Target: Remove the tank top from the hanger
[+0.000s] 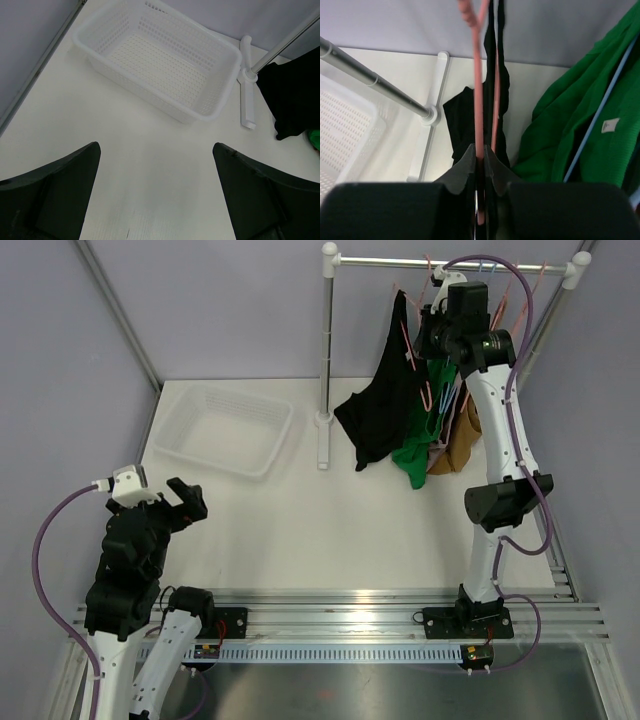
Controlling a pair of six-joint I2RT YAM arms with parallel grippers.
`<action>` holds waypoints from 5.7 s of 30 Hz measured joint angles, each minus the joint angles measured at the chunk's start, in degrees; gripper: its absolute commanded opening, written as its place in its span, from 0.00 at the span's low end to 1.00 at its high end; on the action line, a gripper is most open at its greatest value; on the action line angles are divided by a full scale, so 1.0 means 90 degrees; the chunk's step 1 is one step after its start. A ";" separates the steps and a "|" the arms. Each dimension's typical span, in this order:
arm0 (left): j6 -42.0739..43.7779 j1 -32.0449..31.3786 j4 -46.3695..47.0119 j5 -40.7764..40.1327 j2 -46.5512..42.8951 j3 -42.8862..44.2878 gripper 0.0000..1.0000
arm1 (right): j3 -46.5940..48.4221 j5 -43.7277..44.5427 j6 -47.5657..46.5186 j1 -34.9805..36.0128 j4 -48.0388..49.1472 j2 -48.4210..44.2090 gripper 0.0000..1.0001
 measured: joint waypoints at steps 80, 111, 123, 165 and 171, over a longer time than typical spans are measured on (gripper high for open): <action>0.0442 -0.5761 0.3194 -0.2127 0.5139 0.2021 0.00 | -0.7594 -0.2735 0.1372 0.2516 0.0061 -0.7910 0.00; -0.1052 -0.3614 0.1982 0.0209 0.1717 -0.0163 0.00 | -1.0494 -0.3487 0.1668 0.2526 0.4741 -0.9284 0.00; -0.1292 -0.4454 0.2348 0.1331 0.2441 -0.1095 0.11 | -1.0885 -0.0857 0.2465 0.2533 0.7832 -0.8187 0.00; -0.0916 -0.4588 -0.1433 -0.2324 -0.0529 0.0469 0.99 | 0.0913 0.1336 0.0748 0.0996 -0.0415 0.0070 0.00; -0.0940 -0.4585 -0.1430 -0.2346 -0.0537 0.0466 0.99 | 0.0930 0.1302 0.0697 0.0923 -0.0386 0.0369 0.00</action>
